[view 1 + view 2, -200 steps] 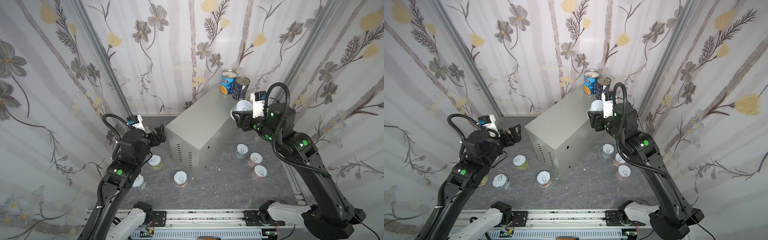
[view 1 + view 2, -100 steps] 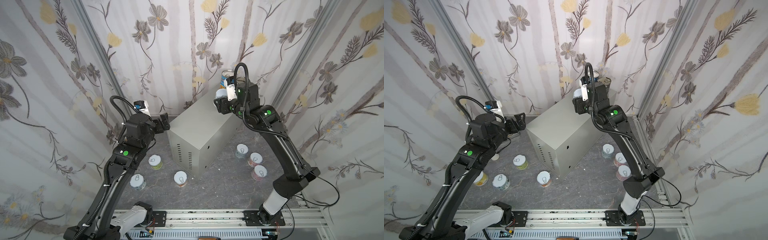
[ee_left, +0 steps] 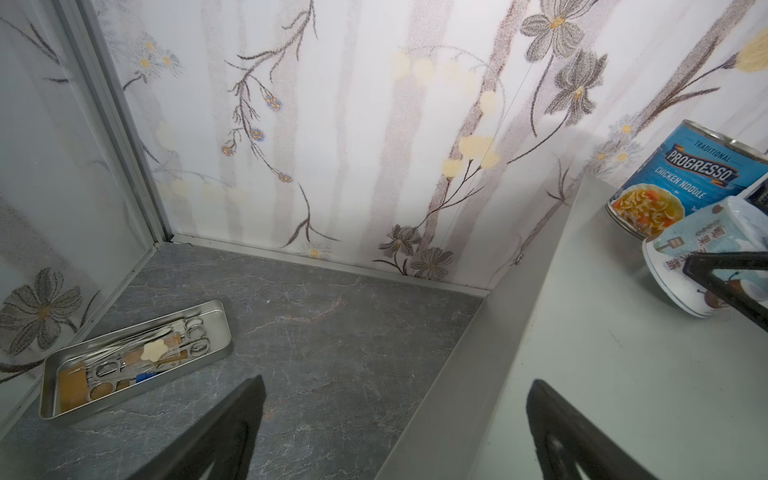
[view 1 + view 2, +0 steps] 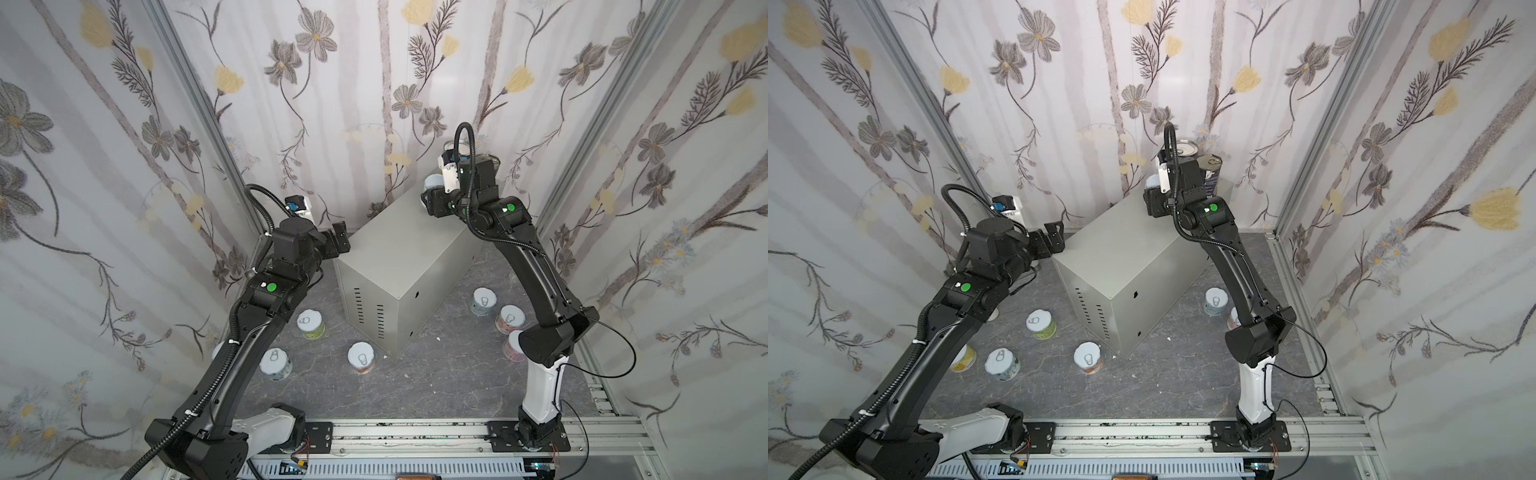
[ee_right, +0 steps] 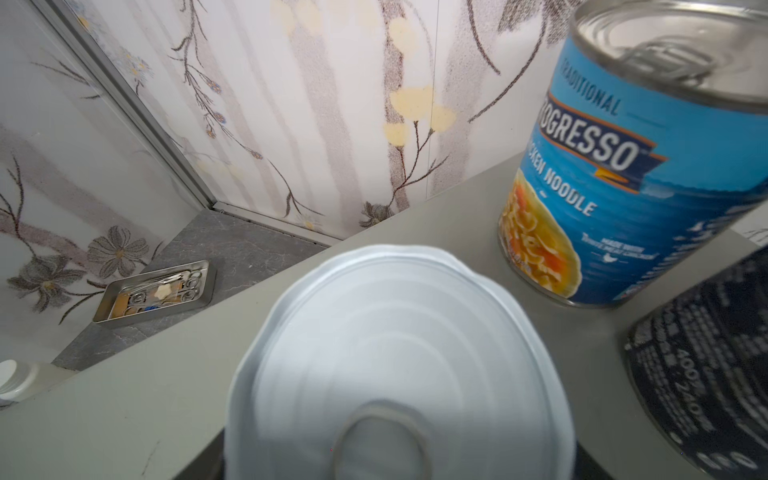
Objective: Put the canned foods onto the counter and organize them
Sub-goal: 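Lower the coffee-cup can onto the cabinet top beside the Progresso can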
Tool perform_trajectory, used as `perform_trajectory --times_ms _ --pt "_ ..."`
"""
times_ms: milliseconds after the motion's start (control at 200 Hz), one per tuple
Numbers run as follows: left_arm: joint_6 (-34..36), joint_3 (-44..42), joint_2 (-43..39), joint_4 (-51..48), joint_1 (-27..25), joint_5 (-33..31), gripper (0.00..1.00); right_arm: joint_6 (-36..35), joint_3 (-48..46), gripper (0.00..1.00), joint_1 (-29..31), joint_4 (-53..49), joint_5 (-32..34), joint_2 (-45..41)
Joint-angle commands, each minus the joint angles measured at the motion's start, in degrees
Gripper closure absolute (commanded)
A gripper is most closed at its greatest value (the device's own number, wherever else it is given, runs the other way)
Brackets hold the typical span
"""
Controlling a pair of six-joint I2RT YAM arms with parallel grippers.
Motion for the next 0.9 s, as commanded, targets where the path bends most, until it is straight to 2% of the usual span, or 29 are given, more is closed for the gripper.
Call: perform_trajectory --times_ms 0,510,654,814,894 --pt "-0.1 1.0 0.9 2.9 -0.2 -0.4 0.00 0.5 1.6 0.46 -0.6 6.5 -1.3 1.7" --pt "-0.1 0.5 2.6 3.3 -0.4 -1.2 0.00 0.2 1.9 0.34 -1.8 9.6 -0.5 5.0" --pt "0.2 0.1 2.6 3.3 -0.4 -1.9 0.00 -0.2 2.0 0.25 -1.8 10.3 0.5 5.3" --pt "0.3 0.1 2.6 3.3 -0.4 -1.9 0.00 -0.6 2.0 0.07 -1.8 10.8 1.3 5.0" --pt "0.2 0.2 2.6 3.2 -0.4 -1.8 0.00 -0.8 1.9 0.04 -1.8 11.0 1.1 4.5"
